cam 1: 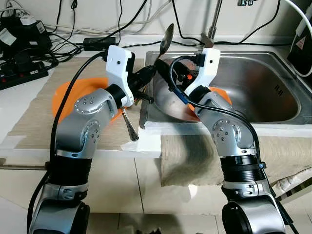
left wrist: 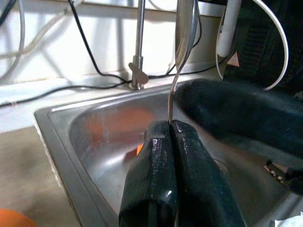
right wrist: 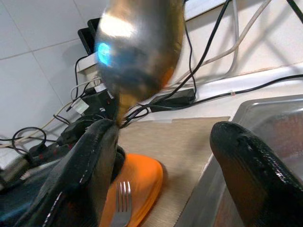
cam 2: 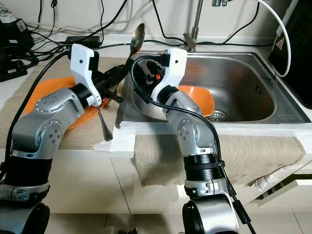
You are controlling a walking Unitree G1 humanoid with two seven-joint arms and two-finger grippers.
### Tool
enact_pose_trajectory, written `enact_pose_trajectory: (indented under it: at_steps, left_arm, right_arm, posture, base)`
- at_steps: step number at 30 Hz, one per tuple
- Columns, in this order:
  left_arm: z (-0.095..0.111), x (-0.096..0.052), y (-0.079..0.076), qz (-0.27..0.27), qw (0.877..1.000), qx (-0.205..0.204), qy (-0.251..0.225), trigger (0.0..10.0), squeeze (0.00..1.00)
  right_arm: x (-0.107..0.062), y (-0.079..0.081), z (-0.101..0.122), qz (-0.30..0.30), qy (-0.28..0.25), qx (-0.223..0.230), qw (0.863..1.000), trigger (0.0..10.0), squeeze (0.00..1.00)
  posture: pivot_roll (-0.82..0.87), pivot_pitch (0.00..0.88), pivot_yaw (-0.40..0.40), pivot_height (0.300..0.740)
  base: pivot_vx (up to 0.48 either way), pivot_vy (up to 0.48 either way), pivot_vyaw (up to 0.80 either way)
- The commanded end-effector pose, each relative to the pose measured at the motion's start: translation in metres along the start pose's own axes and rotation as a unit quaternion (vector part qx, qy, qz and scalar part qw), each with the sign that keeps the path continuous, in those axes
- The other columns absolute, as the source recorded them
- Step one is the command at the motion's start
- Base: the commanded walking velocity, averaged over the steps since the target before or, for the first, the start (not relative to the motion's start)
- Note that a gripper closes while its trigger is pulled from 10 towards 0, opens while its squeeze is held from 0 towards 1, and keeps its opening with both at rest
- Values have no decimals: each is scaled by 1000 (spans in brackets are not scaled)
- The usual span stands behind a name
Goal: Kitchen organization
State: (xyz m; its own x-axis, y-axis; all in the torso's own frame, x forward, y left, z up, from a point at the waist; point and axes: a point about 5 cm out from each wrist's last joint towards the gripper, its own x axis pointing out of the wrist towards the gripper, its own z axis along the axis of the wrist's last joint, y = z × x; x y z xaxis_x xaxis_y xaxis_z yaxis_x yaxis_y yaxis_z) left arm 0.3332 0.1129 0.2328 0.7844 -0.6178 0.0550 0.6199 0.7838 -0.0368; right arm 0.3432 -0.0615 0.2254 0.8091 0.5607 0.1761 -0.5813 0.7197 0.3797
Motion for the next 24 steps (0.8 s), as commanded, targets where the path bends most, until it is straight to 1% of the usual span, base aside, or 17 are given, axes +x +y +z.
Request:
enact_pose_trajectory:
  at_steps: [1,3,5,6,7,8,9,10,13,14,17,18,19,20,23,24]
  left_arm:
    - [-2,2,5,13,1000,-20,6,0,0]
    - [-6,1,17,48,998,-26,13,0,0]
    - [-7,-1,24,67,997,-27,15,0,0]
    - [-7,-2,27,72,997,-25,16,0,0]
    - [-8,-5,32,85,996,-15,21,0,0]
    - [-8,-5,32,85,996,-15,21,0,0]
    - [-8,-8,35,95,995,-9,25,0,0]
    - [-9,-9,38,106,994,-7,29,0,0]
    - [-9,-11,40,113,993,-1,32,0,0]
    - [-8,-12,42,122,992,0,29,0,0]
    - [-4,-17,48,151,988,2,17,0,0]
    - [-4,-17,48,151,988,2,17,0,0]
    - [-2,-22,52,173,985,0,1,0,0]
    - [-2,-22,52,173,985,0,1,0,0]
    - [3,-31,58,209,978,-3,-31,0,0]
    - [3,-31,58,209,978,-3,-31,0,0]
  right_arm:
    - [2,9,7,28,-12,2,1000,10000,0]
    - [-1,8,11,28,-20,-9,999,10000,0]
    - [-4,5,14,21,-27,-29,999,10000,0]
    - [-6,2,15,13,-31,-50,998,10000,0]
    - [-11,-6,16,-12,-39,-119,992,10000,0]
    - [-11,-6,16,-12,-39,-119,992,10000,0]
    - [-16,-13,15,-29,-40,-163,985,10000,0]
    - [-18,-15,13,-34,-38,-171,984,10000,0]
    - [-21,-18,12,-42,-38,-180,982,10000,0]
    - [-23,-19,12,-48,-42,-192,979,10000,0]
    - [-30,-24,12,-71,-52,-239,967,10000,0]
    - [-30,-24,12,-71,-52,-239,967,10000,0]
    - [-35,-28,13,-91,-66,-273,955,10000,0]
    - [-35,-28,13,-91,-66,-273,955,10000,0]
    - [-42,-34,14,-119,-84,-299,943,10000,0]
    - [-42,-34,14,-119,-84,-299,943,10000,0]
  posture:
    - [27,0,27,740]
    - [26,0,27,740]
    - [25,0,28,740]
    - [25,0,28,740]
    - [23,0,28,740]
    - [23,0,28,740]
    - [22,0,29,740]
    - [20,0,29,740]
    - [19,0,30,740]
    - [17,0,29,740]
    - [16,0,30,740]
    - [16,0,30,740]
    - [15,0,31,740]
    - [15,0,31,740]
    - [15,0,30,740]
    - [15,0,30,740]
  base:
    - [0,0,0]
    - [0,0,0]
    - [0,0,0]
    - [0,0,0]
    - [0,0,0]
    - [0,0,0]
    - [0,0,0]
    - [0,0,0]
    - [0,0,0]
    - [0,0,0]
    - [0,0,0]
    - [0,0,0]
    - [0,0,0]
    - [0,0,0]
    - [0,0,0]
    - [0,0,0]
